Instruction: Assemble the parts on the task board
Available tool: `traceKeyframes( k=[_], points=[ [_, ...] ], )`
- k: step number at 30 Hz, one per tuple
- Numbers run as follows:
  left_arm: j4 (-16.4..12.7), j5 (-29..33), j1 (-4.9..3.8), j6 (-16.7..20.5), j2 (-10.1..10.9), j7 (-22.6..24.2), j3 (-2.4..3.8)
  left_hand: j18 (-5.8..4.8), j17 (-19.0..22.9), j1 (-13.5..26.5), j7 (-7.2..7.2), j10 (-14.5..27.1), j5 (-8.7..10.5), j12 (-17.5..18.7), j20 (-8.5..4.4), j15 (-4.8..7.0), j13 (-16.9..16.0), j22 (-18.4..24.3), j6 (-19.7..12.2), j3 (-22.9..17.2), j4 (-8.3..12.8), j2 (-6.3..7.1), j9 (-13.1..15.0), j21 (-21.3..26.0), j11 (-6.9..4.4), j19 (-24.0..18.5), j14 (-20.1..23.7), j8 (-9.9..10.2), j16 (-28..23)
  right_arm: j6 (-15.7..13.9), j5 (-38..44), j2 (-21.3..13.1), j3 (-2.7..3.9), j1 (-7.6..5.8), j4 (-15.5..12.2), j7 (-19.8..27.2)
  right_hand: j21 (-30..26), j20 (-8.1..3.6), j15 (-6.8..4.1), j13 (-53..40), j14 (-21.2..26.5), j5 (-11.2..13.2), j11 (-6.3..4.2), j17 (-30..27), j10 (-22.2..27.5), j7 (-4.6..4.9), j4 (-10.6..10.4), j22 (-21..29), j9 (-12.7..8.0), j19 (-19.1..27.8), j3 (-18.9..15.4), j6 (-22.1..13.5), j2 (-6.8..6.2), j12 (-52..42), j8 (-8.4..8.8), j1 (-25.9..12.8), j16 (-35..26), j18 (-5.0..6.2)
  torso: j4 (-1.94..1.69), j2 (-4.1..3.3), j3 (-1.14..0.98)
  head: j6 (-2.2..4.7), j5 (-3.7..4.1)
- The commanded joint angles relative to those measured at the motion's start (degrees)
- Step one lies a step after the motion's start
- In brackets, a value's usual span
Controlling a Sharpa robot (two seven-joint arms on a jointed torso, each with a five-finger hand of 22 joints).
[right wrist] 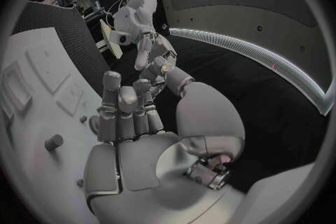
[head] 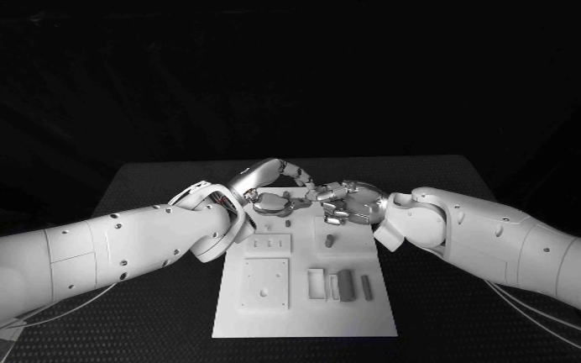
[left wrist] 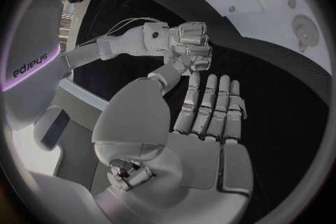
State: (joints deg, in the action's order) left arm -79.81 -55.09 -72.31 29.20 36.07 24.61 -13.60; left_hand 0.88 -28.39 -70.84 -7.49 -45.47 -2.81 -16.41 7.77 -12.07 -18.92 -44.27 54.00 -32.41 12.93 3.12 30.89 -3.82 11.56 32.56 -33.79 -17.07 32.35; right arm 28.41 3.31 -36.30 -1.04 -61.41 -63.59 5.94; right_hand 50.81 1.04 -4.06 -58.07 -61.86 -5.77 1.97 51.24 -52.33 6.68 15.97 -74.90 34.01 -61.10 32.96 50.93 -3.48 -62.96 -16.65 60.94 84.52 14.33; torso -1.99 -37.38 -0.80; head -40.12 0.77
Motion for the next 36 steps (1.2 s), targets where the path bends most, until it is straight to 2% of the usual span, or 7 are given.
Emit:
traceKeyframes(
  k=[1,6,12,15,20,32,36],
  points=[
    [-0.1,1.6,-0.06,0.6,0.1,1.2,0.07,-0.88,0.1,0.1,0.23,-0.3,-0.15,-0.3,0.07,-0.06,0.1,0.1,0.9,-0.6,0.0,-0.88,0.2,-0.2,0.06,-0.2,-0.5,-0.3,0.0,-0.4,0.2,-0.1,-0.01,0.04,0.0,-0.5,-0.3,0.02,0.07,0.3,0.8,-0.3,0.15,-0.2,0.8,1.72,-0.2,-1.1,-0.1,0.7,-0.2,0.5,-0.05,-0.3,0.53,-0.6,0.1,0.67,-0.02,-0.01,0.0,0.0,0.0],
    [0.0,2.0,-0.06,0.5,0.1,1.2,0.07,-0.88,0.1,0.1,0.35,-0.3,-0.15,-0.5,0.1,-0.06,0.2,0.2,1.2,-1.1,-0.3,-1.22,0.3,-0.2,0.05,-0.2,-0.6,-0.5,-0.1,-1.0,0.2,-0.1,-0.01,0.04,-0.2,-0.5,-0.5,0.36,0.87,0.8,1.4,-0.3,0.97,-0.3,1.5,2.59,-0.8,-1.1,-0.4,1.3,-0.3,-1.5,-0.33,-0.4,1.65,-1.2,0.0,0.67,0.0,0.0,-0.01,0.0,0.06],
    [-0.1,2.3,-0.06,0.1,0.1,1.2,0.07,-0.88,0.2,0.1,0.45,-0.3,-0.14,-0.6,0.13,-0.06,0.3,0.2,1.4,-1.3,-0.4,-1.28,0.3,-0.1,0.05,-0.3,-0.6,-0.6,-0.1,-1.5,0.2,-0.1,-0.01,0.04,-0.1,-0.2,-0.6,0.42,0.98,1.0,1.5,-0.3,1.08,-0.4,1.6,2.69,-1.0,-1.1,-0.3,1.3,-0.3,-1.7,-0.16,-0.5,1.72,-1.3,0.1,0.67,-0.03,0.0,-0.03,-0.05,0.1],
    [0.0,2.3,-0.06,0.0,0.1,1.0,0.07,-0.88,0.2,0.2,0.42,-0.1,-0.12,-0.6,0.18,-0.09,0.4,0.2,1.3,-1.3,-0.3,-0.98,0.4,-0.1,0.09,-0.4,-0.5,-0.6,-0.2,-1.4,0.2,0.0,-0.01,0.04,-0.1,0.2,-0.5,0.47,0.93,1.2,1.5,-0.3,0.97,-0.4,1.7,2.53,-1.3,-1.1,-0.1,1.4,-0.1,-0.9,0.61,-0.8,1.28,-1.2,0.2,0.67,-0.01,-0.01,-0.02,-0.09,0.11],
    [0.0,2.3,-0.07,-0.8,0.0,0.5,0.07,-0.88,0.3,0.4,0.22,0.2,-0.11,-0.6,0.23,-0.17,0.6,0.3,0.7,-1.1,-0.1,-0.22,0.3,-0.1,0.19,-0.6,-0.3,-0.4,-0.4,-0.9,0.1,0.0,-0.01,0.04,-0.1,0.6,-0.2,0.42,0.56,1.5,1.4,-0.3,0.58,-0.5,1.4,2.11,-1.5,-1.2,0.3,1.3,-0.1,0.2,1.27,-1.3,0.66,-1.2,0.5,0.67,-0.01,0.0,-0.03,-0.09,0.1],
    [0.1,2.0,-0.07,-1.5,-0.2,-0.2,0.07,-0.88,0.3,1.8,-0.38,0.8,-0.12,-1.0,0.37,-0.43,1.1,0.2,-0.7,1.1,0.9,2.17,0.0,-0.2,0.38,-0.9,0.0,0.5,-0.6,-0.1,0.2,0.0,-0.01,0.04,-0.6,0.8,0.0,0.36,0.34,1.8,1.3,-0.3,0.35,-0.6,1.2,1.88,-1.4,-1.2,0.5,1.3,-0.1,0.7,1.3,-1.5,0.4,-1.2,0.6,0.67,0.0,-0.03,-0.05,-0.22,0.02],
    [0.1,2.1,-0.08,-1.2,-0.2,-0.4,0.07,-0.88,0.3,2.7,-0.78,1.1,-0.15,-1.3,0.26,-0.5,1.5,0.1,-4.5,2.6,1.6,3.38,-1.0,-0.3,0.49,-0.8,-0.1,2.5,-0.6,0.4,0.2,-0.1,-0.01,0.04,-0.7,0.7,0.0,0.34,0.29,1.9,1.3,-0.3,0.31,-0.6,1.1,1.83,-1.3,-1.2,0.5,1.3,-0.1,0.8,1.41,-1.5,0.36,-1.2,0.6,0.67,-0.01,-0.02,-0.04,-0.24,0.06]
  ],
)
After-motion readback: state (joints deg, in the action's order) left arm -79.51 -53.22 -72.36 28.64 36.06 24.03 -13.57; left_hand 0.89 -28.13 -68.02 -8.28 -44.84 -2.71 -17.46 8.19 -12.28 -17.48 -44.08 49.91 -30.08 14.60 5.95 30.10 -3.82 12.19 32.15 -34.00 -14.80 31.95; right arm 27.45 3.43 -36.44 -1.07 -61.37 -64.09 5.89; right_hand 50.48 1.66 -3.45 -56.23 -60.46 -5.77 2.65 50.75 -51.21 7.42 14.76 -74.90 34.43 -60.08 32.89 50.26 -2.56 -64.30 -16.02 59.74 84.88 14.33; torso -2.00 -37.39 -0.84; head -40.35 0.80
